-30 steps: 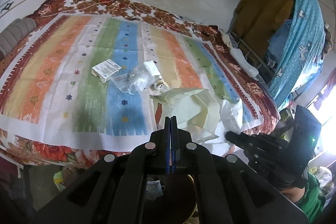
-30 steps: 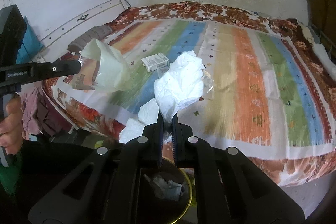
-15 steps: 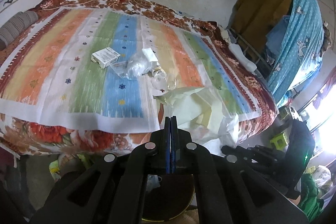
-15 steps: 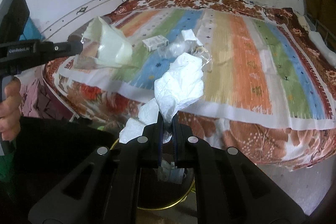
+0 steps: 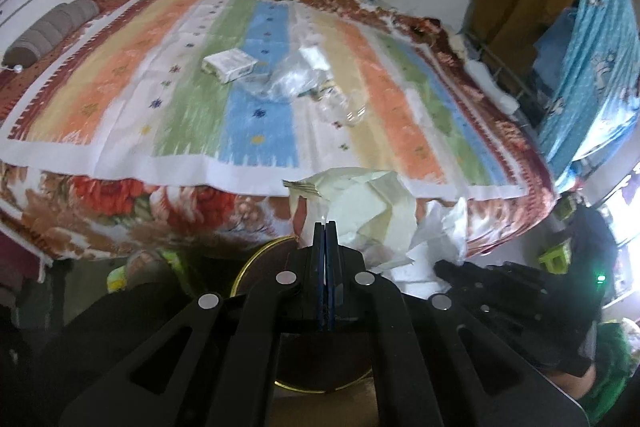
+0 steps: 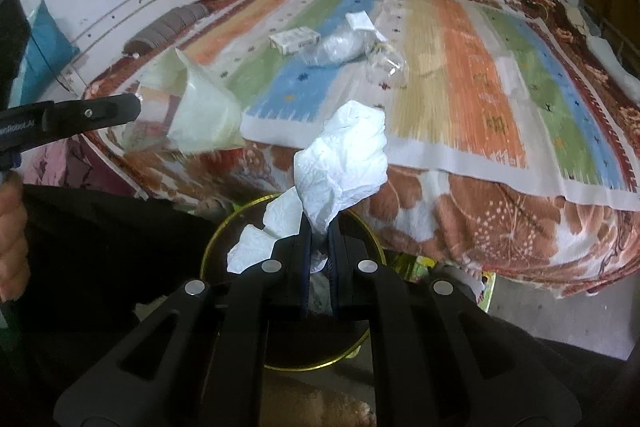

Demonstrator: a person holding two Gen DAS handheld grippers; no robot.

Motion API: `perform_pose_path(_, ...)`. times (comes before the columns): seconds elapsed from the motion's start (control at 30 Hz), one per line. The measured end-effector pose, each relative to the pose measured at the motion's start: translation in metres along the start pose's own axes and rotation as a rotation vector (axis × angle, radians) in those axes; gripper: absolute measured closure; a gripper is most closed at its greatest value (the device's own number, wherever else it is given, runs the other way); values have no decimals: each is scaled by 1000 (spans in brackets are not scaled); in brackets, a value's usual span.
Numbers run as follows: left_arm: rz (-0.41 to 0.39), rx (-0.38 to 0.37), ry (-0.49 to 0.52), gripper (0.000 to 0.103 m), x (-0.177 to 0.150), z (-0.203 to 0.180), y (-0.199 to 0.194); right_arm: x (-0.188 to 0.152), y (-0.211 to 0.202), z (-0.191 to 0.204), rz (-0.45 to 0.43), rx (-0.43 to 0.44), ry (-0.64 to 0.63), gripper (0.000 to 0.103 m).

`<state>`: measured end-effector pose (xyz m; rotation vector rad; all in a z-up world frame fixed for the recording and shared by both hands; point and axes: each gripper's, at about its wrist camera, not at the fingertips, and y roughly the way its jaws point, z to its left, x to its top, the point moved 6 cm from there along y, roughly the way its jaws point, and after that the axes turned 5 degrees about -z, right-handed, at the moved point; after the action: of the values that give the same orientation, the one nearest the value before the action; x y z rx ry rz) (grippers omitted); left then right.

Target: Collect trash

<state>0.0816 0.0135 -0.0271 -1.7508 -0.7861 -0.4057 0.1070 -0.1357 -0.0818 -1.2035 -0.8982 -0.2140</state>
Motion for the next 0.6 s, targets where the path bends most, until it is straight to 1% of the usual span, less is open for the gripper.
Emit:
perform_pose_path(0.03,24,-1,-13,103,-3,0,5,-2,2,0,8,-2,-1,97)
perform_pose_path(0.1,42,-7,-17,103,-6,-1,9,-7,9,1,35,-11,-6,97)
perform_pose_path(0.17,52,1,-12,103,-8,-2,12,-12,15,2,61,-25,-13,97)
perform_pose_path(0.27,94,-12,-7,103,-14,-5,20,-16,24,2,97,-22,-5,97)
perform_pose_path(0.33,113,2,-6,103,-18,-4,26,-21,32,4,130,-12,9,97)
perform_pose_path(0.43,129,34,-31,103,-20,2,34,-26,40,5,162,4,34,97)
perform_pose_path(0.6,204,53,-78,103,-32,12,51,-32,48,0,201,10,87,97)
